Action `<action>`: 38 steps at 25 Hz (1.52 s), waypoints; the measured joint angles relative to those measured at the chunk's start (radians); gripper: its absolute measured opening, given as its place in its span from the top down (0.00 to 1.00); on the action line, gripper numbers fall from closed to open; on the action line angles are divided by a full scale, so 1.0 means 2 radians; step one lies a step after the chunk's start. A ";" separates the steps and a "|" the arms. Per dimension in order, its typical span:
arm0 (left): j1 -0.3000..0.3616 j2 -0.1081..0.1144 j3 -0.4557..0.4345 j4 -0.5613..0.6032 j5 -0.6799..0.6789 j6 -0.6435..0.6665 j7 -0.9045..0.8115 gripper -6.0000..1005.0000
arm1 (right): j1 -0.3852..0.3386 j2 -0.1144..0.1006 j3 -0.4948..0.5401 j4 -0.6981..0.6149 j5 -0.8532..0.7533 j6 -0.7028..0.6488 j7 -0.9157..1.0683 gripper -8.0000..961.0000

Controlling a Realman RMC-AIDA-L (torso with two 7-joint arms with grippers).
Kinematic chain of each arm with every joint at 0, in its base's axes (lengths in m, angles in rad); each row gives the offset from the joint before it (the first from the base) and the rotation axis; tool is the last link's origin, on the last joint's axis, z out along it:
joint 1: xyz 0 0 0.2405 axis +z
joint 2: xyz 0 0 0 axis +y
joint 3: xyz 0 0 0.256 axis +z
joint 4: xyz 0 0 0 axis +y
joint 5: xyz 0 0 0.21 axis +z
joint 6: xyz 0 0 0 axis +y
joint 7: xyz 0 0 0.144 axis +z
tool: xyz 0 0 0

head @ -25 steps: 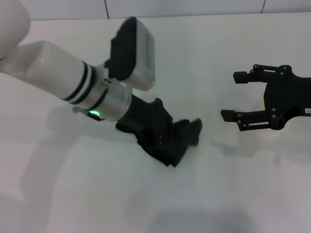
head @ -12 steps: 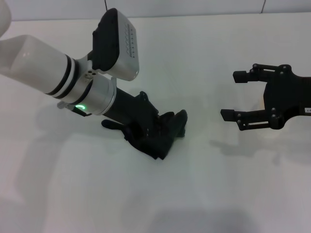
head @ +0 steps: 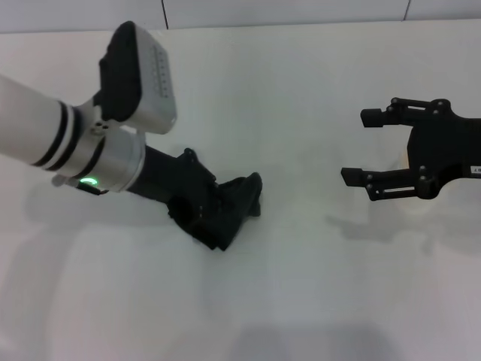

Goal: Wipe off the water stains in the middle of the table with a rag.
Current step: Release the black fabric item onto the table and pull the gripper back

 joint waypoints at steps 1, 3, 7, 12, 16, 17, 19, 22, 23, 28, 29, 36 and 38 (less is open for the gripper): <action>0.006 0.000 -0.004 0.005 0.000 0.004 -0.001 0.91 | 0.000 0.000 0.000 0.000 0.000 0.000 0.000 0.10; 0.019 -0.001 -0.015 0.015 -0.002 0.012 -0.001 0.91 | 0.000 0.000 -0.001 0.000 0.000 0.000 0.000 0.10; 0.039 -0.003 -0.029 0.027 -0.011 0.023 0.000 0.91 | 0.001 0.000 -0.002 0.000 0.000 0.001 0.000 0.10; 0.066 -0.002 -0.056 0.032 -0.042 0.027 0.004 0.91 | 0.003 0.000 -0.003 0.001 0.000 0.001 0.000 0.10; 0.074 -0.001 -0.067 0.031 -0.054 0.028 0.001 0.91 | 0.005 0.000 -0.004 0.001 0.000 0.001 0.000 0.10; 0.075 -0.001 -0.070 0.030 -0.054 0.029 0.000 0.91 | 0.005 0.000 -0.004 0.001 0.000 0.001 0.000 0.10; 0.076 -0.001 -0.076 0.029 -0.054 0.031 0.000 0.91 | 0.006 0.000 -0.005 0.001 0.001 0.001 0.000 0.10; 0.077 -0.001 -0.080 0.029 -0.053 0.039 -0.001 0.91 | 0.007 0.000 -0.005 0.000 0.001 0.001 0.000 0.10; 0.078 -0.001 -0.080 0.029 -0.052 0.041 -0.002 0.91 | 0.007 0.000 -0.005 0.000 0.001 0.001 0.000 0.10; 0.080 0.000 -0.086 0.029 -0.044 0.047 -0.011 0.91 | 0.007 0.001 -0.005 0.000 0.002 0.001 0.001 0.10; 0.080 0.000 -0.088 0.029 -0.043 0.049 -0.013 0.90 | 0.007 0.001 -0.005 0.000 0.002 0.001 0.000 0.10; 0.082 0.000 -0.116 0.029 -0.020 0.062 -0.022 0.89 | 0.007 0.001 -0.005 0.000 0.002 0.001 0.000 0.10; 0.082 0.000 -0.119 0.029 -0.018 0.062 -0.027 0.88 | 0.007 0.001 -0.005 0.000 0.002 0.001 0.000 0.10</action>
